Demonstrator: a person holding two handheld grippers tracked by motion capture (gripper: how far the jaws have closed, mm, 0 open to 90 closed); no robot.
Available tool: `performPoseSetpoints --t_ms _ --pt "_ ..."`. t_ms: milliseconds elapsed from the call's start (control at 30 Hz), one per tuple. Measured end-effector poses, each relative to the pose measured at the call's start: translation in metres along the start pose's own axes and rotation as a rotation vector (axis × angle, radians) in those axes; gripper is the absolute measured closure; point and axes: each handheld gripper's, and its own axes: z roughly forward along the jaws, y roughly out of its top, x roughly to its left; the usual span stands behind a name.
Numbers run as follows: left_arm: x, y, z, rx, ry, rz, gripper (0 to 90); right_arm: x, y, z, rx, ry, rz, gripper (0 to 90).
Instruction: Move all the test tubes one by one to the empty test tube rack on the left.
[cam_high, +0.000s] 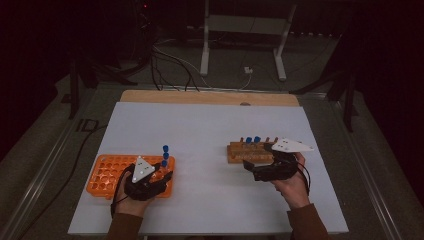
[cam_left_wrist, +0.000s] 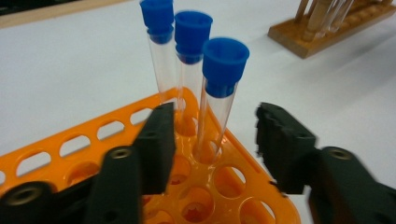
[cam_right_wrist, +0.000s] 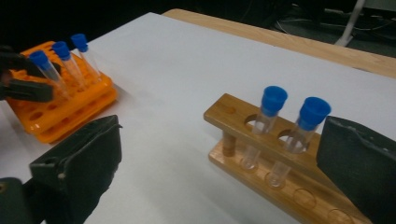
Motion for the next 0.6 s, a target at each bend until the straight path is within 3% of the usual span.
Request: performPoseSetpoints --t_ms 167,333,400,600 --pt "0.004 0.001 -0.003 -0.036 0.008 -0.043 26.3 -0.004 0.003 0.004 0.028 -0.038 -0.018 4.7" --pt "0.007 0.002 -0.004 -0.057 0.025 -0.079 11.5 -0.015 0.003 0.011 0.047 -0.09 0.005 9.5" --pt "0.007 0.003 -0.004 -0.054 0.028 -0.085 2.2 -0.019 0.001 0.015 0.058 -0.121 0.006 16.1" --pt "0.006 0.003 -0.002 -0.057 0.004 -0.09 0.8 -0.029 -0.003 0.025 0.07 -0.182 0.007 40.8"
